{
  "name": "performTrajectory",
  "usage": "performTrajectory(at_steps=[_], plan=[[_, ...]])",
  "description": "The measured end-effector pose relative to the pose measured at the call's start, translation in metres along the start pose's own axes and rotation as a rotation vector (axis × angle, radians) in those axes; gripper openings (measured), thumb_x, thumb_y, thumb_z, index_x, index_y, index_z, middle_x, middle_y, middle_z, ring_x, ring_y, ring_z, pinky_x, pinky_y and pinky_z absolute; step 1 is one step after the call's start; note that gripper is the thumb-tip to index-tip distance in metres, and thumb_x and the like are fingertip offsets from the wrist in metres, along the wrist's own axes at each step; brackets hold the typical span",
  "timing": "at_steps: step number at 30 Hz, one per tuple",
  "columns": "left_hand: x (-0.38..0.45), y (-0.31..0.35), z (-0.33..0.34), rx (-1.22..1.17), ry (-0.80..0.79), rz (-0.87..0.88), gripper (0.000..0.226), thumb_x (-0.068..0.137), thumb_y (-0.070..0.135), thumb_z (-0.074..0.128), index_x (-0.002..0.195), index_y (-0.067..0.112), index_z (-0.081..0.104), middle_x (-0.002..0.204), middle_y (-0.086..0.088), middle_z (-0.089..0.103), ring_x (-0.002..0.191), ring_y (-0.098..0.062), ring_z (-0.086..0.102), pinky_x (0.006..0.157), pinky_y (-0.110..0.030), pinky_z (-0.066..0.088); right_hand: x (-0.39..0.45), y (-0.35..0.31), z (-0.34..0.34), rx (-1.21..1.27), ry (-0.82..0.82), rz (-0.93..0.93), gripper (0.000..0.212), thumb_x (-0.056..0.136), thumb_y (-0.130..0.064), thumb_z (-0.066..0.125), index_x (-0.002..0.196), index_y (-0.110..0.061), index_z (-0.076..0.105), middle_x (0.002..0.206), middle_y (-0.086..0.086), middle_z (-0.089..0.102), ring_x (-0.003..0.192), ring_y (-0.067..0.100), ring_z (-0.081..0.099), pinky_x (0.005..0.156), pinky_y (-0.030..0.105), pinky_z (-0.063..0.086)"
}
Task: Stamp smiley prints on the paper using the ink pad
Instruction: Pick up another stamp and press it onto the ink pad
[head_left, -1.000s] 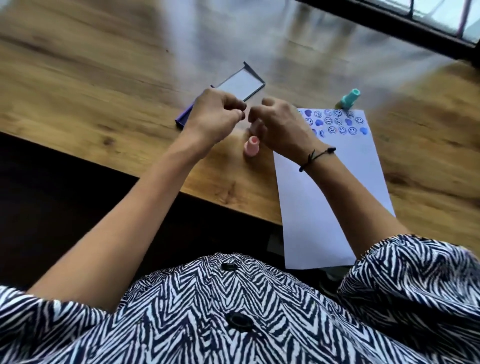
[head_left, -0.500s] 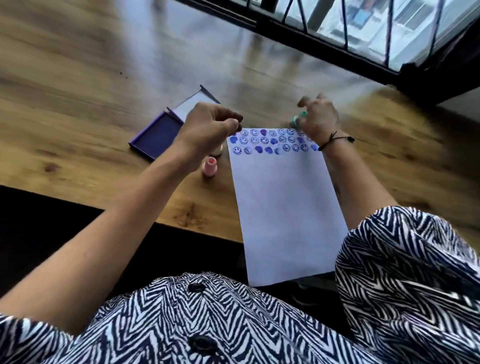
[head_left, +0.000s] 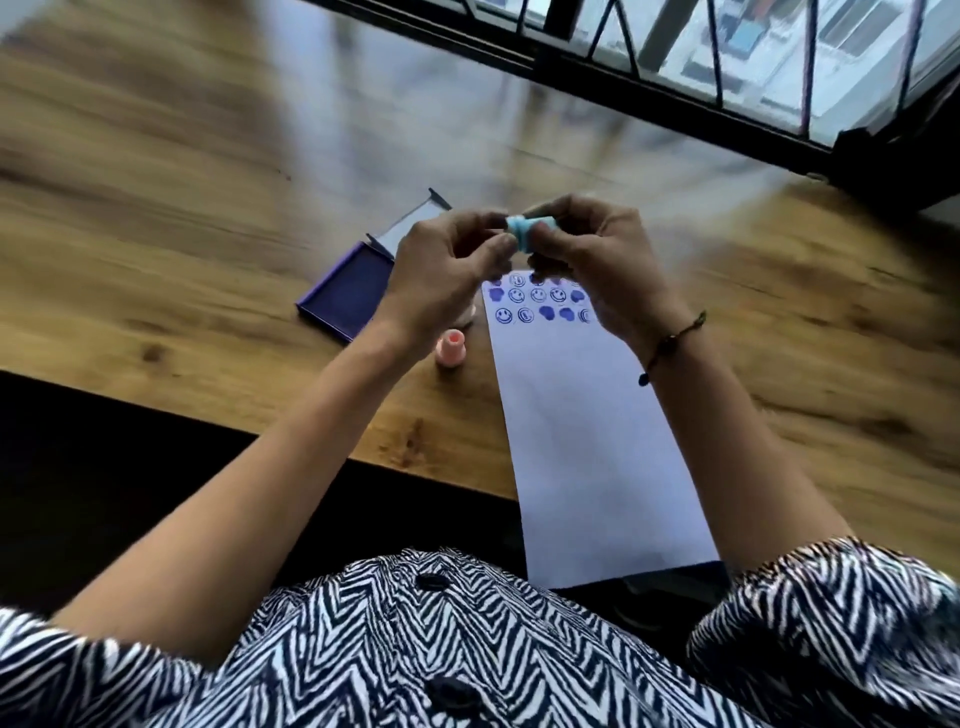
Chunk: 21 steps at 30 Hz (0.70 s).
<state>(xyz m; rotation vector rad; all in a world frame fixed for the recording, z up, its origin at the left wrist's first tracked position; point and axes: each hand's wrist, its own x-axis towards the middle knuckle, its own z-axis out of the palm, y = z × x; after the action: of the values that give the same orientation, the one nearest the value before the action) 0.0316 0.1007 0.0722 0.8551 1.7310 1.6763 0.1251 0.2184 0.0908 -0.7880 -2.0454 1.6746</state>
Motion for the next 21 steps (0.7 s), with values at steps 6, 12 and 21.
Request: performTrajectory(at_steps=[6, 12, 21], plan=[[-0.02, -0.012, -0.042, -0.029, 0.172, 0.03, 0.009, 0.083, 0.012, 0.059, 0.085, 0.019, 0.065, 0.071, 0.003, 0.068, 0.063, -0.01, 0.063, 0.065, -0.022, 0.054, -0.003, -0.008, 0.056, 0.047, -0.057, -0.032, 0.011, 0.082, 0.007, 0.057, 0.081, -0.002, 0.061, 0.066, 0.011, 0.058, 0.046, 0.009, 0.057, 0.047, 0.021, 0.052], [-0.036, -0.034, -0.081, -0.258, 0.455, -0.133, 0.02, 0.085, 0.007, 0.056, 0.066, 0.013, 0.06, 0.042, 0.008, 0.062, 0.045, -0.007, 0.056, 0.049, -0.016, 0.047, 0.01, -0.014, 0.106, -0.503, -0.084, -0.31, 0.019, 0.072, 0.005, 0.057, 0.084, -0.005, 0.067, 0.078, 0.008, 0.063, 0.067, 0.02, 0.055, 0.065, 0.031, 0.046], [-0.058, -0.06, -0.097, -0.35, 0.641, -0.202, 0.017, 0.086, 0.003, 0.053, 0.073, 0.012, 0.06, 0.048, 0.009, 0.063, 0.047, -0.002, 0.057, 0.052, -0.013, 0.051, 0.006, 0.024, 0.156, -1.087, -0.232, -0.533, 0.02, 0.08, -0.005, 0.05, 0.099, -0.001, 0.056, 0.106, 0.02, 0.058, 0.094, 0.033, 0.054, 0.065, 0.034, 0.032]])
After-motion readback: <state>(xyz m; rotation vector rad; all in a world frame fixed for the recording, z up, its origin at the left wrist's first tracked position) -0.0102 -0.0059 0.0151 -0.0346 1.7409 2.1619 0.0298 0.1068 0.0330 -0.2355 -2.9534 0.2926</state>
